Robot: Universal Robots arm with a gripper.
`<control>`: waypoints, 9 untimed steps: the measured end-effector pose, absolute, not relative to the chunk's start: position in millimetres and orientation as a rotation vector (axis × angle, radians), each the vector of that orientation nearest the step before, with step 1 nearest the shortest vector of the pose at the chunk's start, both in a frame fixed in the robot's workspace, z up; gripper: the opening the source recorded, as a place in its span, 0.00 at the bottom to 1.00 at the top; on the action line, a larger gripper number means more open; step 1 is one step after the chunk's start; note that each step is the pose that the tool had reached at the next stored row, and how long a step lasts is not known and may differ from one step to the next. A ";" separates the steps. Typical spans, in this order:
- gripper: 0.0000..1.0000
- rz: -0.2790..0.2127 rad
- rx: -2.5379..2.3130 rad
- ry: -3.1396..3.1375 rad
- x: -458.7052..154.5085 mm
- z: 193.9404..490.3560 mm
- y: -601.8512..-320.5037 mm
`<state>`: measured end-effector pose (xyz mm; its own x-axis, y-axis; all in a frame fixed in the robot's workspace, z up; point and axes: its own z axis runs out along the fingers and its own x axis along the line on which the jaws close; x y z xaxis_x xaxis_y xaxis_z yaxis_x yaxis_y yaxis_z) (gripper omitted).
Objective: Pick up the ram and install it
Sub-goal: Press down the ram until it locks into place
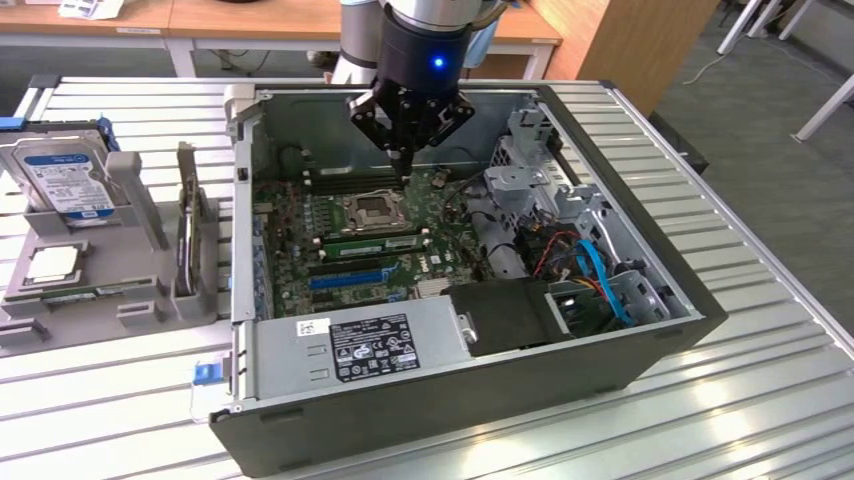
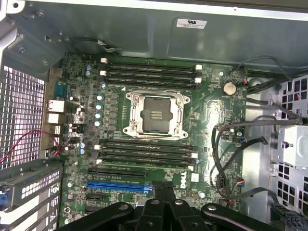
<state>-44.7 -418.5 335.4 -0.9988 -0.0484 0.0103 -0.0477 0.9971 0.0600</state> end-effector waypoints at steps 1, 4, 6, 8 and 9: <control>0.10 -0.093 0.075 -3.127 -44.7 335.4 -418.5; 0.10 -0.094 0.075 -3.123 -44.5 335.3 -418.5; 0.10 -0.094 0.075 -3.120 -44.4 335.3 -418.5; 0.10 -0.094 0.075 -3.115 -44.1 335.3 -418.4; 0.10 -0.094 0.074 -3.113 -43.9 335.3 -418.4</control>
